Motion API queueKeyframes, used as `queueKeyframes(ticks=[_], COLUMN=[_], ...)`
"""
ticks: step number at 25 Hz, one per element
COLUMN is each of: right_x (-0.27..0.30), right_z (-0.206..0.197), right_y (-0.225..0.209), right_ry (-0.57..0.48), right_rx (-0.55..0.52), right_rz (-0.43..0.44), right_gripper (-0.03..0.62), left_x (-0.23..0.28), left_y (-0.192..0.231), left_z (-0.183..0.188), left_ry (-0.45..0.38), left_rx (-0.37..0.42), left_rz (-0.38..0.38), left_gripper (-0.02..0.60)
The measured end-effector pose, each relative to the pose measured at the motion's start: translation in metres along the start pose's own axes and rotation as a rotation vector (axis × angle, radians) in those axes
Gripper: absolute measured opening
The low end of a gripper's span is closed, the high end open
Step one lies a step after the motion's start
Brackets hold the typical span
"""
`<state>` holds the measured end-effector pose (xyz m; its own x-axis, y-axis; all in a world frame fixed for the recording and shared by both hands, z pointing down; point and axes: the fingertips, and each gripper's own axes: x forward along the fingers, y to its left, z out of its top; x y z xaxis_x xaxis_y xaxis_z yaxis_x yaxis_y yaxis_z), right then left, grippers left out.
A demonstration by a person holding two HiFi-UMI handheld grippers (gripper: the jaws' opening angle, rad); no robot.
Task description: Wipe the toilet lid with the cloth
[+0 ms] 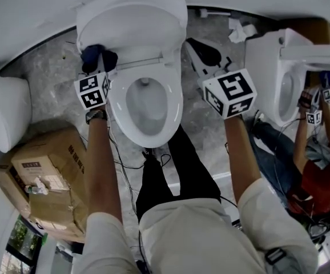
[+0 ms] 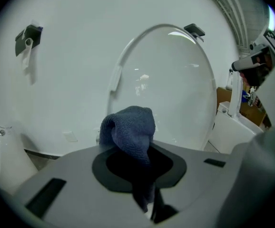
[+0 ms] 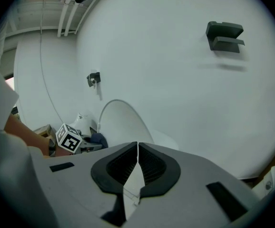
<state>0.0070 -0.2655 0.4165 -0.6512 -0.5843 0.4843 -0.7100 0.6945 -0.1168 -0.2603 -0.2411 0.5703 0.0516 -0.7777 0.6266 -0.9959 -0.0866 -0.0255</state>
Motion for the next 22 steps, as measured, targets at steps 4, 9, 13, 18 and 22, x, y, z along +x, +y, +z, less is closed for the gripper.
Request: queueKeyframes(ticks=[4,9,13,18,22], right_x=[0.009,0.026,0.045,0.066,0.076], right_z=[0.022,0.045,0.052,0.053,0.048], right_y=[0.009,0.013,0.008,-0.001,-0.002], right_ry=[-0.028,-0.045,0.007,0.059,0.097], right_rx=[-0.031,-0.133,-0.277,-0.416,-0.409], right_rz=[0.039,0.087,0.083,0.054,0.077], right_gripper=[0.031,0.031,0.032,0.032,0.099], left_x=[-0.02,-0.052,-0.082,-0.11,-0.121], left_y=[-0.005,-0.031,-0.044,-0.052,-0.05], left_z=[0.035,0.073,0.088,0.093,0.087], left_ry=[-0.084,-0.187,-0.236,-0.27,-0.259], left_rx=[0.014,0.035,-0.005,-0.029,-0.031], left_rz=[-0.007,-0.061,-0.092,-0.106,-0.105], left_gripper=[0.051,0.051,0.051,0.051,0.051])
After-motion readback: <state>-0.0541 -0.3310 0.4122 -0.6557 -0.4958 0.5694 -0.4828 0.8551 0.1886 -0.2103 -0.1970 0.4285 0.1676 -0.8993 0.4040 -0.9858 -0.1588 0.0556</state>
